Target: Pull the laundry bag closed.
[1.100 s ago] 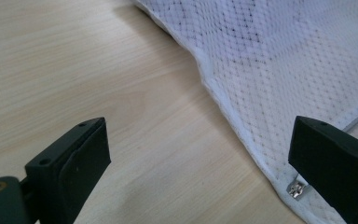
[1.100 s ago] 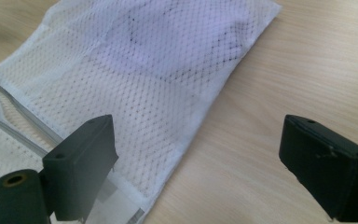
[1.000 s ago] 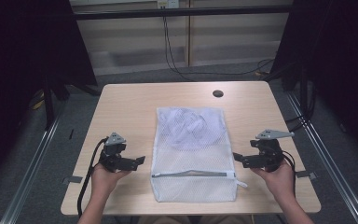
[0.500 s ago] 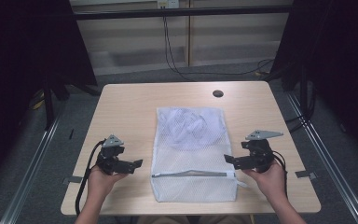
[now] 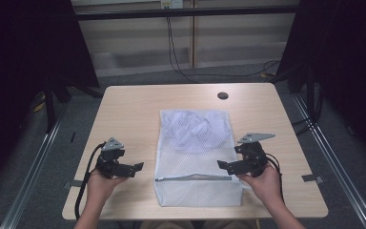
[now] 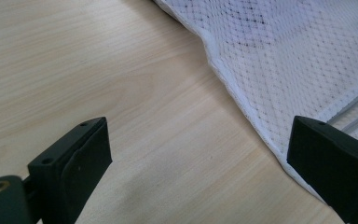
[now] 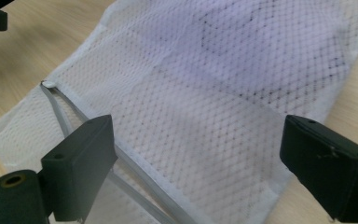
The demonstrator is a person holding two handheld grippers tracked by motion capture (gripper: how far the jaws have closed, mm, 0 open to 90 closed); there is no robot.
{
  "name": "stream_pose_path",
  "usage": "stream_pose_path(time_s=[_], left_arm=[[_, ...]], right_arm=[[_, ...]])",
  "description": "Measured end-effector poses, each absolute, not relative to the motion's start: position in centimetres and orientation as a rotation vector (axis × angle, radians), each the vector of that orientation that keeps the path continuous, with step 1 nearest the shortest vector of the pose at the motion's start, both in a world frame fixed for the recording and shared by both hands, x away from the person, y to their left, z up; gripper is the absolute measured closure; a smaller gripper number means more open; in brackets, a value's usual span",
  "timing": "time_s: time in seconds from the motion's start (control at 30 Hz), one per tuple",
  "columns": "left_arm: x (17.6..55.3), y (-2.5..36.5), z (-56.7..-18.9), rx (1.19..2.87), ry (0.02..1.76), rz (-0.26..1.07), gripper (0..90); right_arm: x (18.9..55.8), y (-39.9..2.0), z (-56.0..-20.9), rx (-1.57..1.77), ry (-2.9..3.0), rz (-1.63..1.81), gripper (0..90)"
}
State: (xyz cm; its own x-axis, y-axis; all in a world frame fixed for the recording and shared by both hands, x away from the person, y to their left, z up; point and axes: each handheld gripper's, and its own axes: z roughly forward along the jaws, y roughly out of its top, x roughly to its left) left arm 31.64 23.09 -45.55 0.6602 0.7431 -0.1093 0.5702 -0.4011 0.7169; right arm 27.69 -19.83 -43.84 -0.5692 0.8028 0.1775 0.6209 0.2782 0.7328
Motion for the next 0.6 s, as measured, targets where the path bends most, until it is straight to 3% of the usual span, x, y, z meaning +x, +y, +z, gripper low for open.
stream_pose_path(time_s=[0.6], left_arm=[[31.3,23.3,-45.4,2.120,1.008,0.295,6.7]], right_arm=[[28.5,-14.9,-43.9,1.300,2.418,1.192,12.0]])
